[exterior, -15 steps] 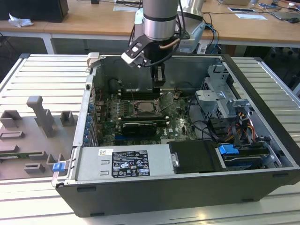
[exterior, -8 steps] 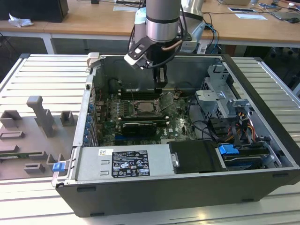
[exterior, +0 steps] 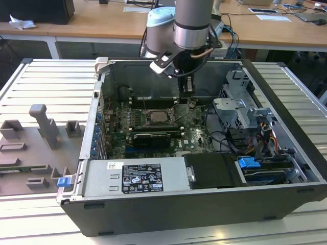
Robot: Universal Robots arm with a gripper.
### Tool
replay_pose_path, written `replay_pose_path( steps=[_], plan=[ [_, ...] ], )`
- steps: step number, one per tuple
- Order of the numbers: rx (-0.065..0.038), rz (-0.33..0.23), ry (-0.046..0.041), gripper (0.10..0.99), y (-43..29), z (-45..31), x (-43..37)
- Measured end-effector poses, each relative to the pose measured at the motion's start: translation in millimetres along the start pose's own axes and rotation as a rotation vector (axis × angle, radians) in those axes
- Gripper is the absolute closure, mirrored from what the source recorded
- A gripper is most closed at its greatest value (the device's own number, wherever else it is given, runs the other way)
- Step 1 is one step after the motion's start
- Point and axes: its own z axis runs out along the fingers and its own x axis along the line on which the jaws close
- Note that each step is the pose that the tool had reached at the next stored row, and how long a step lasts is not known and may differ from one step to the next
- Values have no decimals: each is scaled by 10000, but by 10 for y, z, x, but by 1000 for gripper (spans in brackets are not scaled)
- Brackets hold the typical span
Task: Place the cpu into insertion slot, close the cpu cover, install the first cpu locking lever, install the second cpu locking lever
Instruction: 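Close the cpu cover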
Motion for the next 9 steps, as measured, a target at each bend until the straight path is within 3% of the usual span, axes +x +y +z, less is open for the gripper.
replay_pose_path(
  steps=[4, 9],
  plan=[
    [2, -1, 1, 980, 167, 18, 9],
    [3, 0, -9, 980, 259, 77, 11]
  ],
)
